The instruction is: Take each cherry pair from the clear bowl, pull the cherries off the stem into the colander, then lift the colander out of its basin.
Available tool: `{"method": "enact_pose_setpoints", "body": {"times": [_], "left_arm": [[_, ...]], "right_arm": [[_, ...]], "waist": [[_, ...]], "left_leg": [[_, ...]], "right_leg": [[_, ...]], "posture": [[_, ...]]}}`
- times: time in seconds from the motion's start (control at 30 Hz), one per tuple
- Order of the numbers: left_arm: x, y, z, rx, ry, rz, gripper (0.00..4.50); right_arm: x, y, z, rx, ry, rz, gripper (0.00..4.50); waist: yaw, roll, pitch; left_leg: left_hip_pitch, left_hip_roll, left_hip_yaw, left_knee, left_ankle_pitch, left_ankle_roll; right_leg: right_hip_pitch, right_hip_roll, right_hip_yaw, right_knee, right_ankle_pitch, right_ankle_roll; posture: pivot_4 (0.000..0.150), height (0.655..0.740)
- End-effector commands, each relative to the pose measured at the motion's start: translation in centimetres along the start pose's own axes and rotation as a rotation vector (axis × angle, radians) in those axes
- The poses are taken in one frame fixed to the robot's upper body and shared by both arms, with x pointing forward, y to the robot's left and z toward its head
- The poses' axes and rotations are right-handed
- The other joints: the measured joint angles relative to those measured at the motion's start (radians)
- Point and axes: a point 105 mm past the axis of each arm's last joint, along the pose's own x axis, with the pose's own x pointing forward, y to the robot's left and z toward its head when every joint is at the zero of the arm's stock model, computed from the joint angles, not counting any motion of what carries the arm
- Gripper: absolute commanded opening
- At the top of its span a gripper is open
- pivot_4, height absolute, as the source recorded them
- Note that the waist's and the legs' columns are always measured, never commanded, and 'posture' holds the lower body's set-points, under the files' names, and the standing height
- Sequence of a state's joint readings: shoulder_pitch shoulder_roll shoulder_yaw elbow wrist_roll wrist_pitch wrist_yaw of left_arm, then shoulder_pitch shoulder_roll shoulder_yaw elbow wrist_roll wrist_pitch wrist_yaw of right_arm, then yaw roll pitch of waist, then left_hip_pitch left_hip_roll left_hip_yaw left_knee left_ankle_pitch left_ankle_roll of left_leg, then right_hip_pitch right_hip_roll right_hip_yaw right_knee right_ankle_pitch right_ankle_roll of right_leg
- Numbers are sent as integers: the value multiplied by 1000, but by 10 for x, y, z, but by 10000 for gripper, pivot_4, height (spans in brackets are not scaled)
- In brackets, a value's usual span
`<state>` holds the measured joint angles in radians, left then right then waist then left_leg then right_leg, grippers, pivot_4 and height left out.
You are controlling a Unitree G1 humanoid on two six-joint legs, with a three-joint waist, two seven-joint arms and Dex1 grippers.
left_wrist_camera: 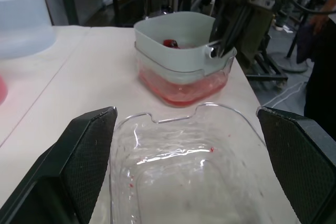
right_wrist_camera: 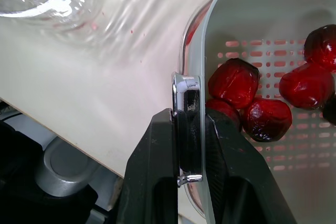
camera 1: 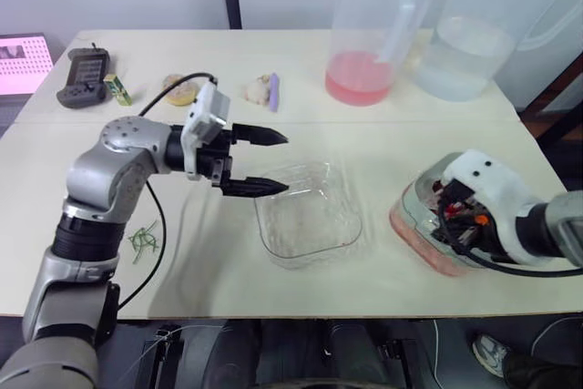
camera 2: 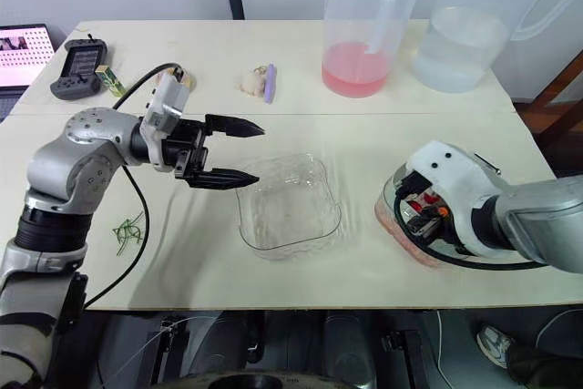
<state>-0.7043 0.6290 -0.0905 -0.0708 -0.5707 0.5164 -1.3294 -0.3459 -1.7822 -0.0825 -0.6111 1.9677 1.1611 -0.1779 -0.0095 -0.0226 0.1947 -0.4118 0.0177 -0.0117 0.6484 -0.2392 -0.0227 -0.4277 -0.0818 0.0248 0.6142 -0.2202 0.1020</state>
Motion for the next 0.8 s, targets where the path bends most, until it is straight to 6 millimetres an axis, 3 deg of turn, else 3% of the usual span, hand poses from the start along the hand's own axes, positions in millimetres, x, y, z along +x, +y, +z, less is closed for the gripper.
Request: {"method": "enact_pose_setpoints", "body": {"times": [0.03,0.8], "left_arm": [[2,1,5,52,1,-9,45000],[2,5,5,53,11,-15,45000]], "right_arm": [[-15,0,17,-65,-76,-30,1876],[-22,-3,9,-17,-82,-7,1876]], "waist": [[-1,0,0],[0,0,0]], "left_leg": [[0,0,0,0,0,0],[-1,0,1,0,0,0]], "right_leg": [[0,0,0,0,0,0],[-1,0,0,0,0,0]], "posture": [[1500,7400],[1500,7400]]}}
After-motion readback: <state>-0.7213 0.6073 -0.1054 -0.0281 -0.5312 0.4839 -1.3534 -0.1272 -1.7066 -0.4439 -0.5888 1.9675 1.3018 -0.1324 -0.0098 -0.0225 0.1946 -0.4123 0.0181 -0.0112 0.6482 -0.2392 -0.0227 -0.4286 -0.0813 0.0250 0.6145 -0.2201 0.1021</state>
